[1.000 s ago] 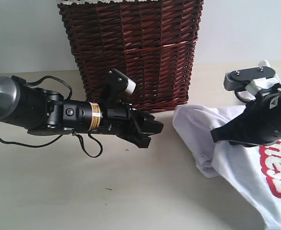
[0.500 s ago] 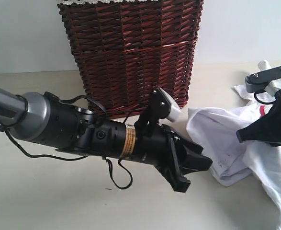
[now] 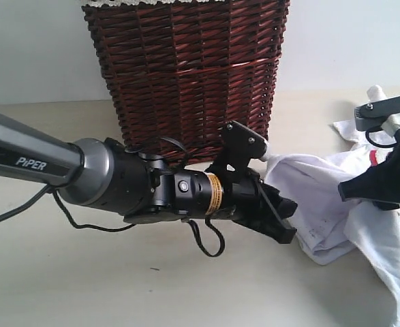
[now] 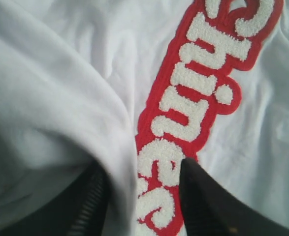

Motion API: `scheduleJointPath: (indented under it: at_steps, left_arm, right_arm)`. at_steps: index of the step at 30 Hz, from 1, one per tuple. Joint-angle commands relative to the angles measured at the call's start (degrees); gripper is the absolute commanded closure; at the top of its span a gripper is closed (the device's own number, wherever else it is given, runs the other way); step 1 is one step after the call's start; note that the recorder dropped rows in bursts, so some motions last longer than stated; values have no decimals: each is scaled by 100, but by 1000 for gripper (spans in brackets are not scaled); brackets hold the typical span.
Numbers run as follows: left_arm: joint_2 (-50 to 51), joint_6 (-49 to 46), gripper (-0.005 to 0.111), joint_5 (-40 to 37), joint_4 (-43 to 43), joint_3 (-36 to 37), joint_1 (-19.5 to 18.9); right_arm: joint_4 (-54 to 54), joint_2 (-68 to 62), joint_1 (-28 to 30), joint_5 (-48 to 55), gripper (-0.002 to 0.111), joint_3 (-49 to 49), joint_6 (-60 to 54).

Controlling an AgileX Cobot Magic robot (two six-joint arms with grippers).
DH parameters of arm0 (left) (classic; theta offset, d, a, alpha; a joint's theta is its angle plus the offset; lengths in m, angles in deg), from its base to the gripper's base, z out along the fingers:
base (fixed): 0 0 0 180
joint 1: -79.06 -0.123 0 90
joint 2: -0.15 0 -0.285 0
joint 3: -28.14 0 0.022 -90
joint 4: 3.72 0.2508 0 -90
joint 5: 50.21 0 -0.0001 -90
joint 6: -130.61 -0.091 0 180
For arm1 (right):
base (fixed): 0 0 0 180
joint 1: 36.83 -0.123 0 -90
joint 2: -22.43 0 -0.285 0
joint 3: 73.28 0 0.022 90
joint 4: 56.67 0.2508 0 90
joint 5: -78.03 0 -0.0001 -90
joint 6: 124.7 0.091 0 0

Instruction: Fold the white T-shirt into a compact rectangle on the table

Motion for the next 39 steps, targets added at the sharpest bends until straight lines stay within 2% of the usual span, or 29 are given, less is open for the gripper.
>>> scheduleJointPath:
  at_steps: [1, 3, 5, 9, 12, 17, 19, 26, 28, 31, 33, 36, 39]
  left_arm:
    - [177, 706, 50, -541, -254, -284, 4]
    - [214, 1174, 39, -564, -272, -348, -5]
    - [274, 1300, 35, -595, -272, -421, -5]
    - [312, 1300, 35, -514, -283, -445, -5]
    - [363, 1300, 35, -102, -307, -480, -5]
    - [583, 1402, 36, -36, -317, -818, 86]
    - [674, 1415, 41, -47, -317, -945, 111]
    - [780, 1428, 73, -34, -243, -1074, 132]
    - [780, 1418, 75, -45, -205, -1074, 132]
    - [747, 1564, 66, -90, 63, -1074, 132]
    - [630, 2072, 54, -351, 398, -1074, 132]
    - [365, 2630, 38, -1181, 815, -1074, 122]
    - [141, 2716, 28, -2087, 842, -1074, 122]
  right_arm:
    - [-28, 52, -14, 35, 63, -3, 120]
    - [-50, 52, -14, 35, 58, -3, 120]
    - [-58, 52, -14, 25, 52, -3, 120]
    - [-35, 87, -14, 25, 50, 61, 109]
    - [65, 235, -14, 25, 50, 244, 109]
    - [110, 599, -14, 13, 50, 696, 109]
    - [110, 740, -14, 13, 50, 859, 109]
    - [100, 1140, -14, 0, 50, 1147, 10]
    - [88, 1193, -14, -13, 50, 1147, 10]
    - [88, 1220, -14, 33, 50, 1147, 10]
    - [88, 1220, -14, 33, 50, 1147, 10]
    - [99, 1220, -14, 31, 50, 1147, 10]
    - [110, 1220, -14, 31, 50, 1147, 10]
